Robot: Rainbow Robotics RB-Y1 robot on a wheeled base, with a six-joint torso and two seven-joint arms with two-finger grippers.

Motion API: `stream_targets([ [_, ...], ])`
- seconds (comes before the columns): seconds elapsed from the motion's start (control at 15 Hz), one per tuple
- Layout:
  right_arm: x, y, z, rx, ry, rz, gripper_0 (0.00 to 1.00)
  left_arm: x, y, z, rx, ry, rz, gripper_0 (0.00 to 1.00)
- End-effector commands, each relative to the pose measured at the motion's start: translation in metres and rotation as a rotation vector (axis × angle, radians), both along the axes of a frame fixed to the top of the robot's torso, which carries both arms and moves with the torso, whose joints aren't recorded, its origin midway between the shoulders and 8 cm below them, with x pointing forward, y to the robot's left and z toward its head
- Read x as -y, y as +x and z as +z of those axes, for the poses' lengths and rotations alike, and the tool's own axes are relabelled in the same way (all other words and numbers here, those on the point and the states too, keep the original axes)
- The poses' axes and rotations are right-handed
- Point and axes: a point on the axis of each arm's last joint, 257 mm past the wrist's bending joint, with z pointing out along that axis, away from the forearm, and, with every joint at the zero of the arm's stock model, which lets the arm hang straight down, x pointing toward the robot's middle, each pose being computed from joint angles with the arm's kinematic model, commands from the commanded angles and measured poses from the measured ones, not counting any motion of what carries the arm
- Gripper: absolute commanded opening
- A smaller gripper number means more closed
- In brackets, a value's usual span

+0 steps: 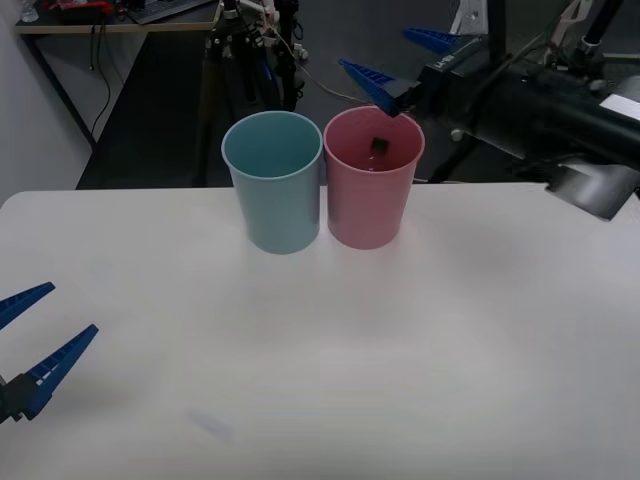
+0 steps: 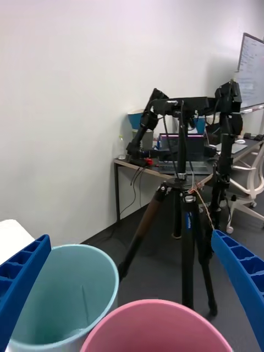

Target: Grasp the object on the table and drop it into the matching bin: aluminum can to the light blue bin, PET bottle to the pink bin.

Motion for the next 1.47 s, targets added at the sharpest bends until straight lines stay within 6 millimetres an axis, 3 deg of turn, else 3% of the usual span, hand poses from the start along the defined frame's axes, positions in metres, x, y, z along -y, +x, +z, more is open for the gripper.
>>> stream_targets([
  [0.07, 0.021, -0.024, 0.003, 0.007, 0.005, 0.000, 1.00, 0.000, 0.000, 0.000, 0.000, 0.000, 0.000, 1.00],
  [0.2, 0.039, -0.039, 0.006, 0.007, 0.027, -0.012, 1.00, 0.000, 0.000, 0.000, 0.000, 0.000, 0.000, 1.00],
  [0.73, 0.105, -0.084, -0.016, -0.044, 0.126, -0.103, 1.00, 0.000, 0.000, 0.000, 0.000, 0.000, 0.000, 1.00],
  [1.47, 0.124, -0.123, -0.057, -0.169, 0.252, 0.015, 1.00, 0.000, 0.000, 0.000, 0.000, 0.000, 0.000, 1.00],
])
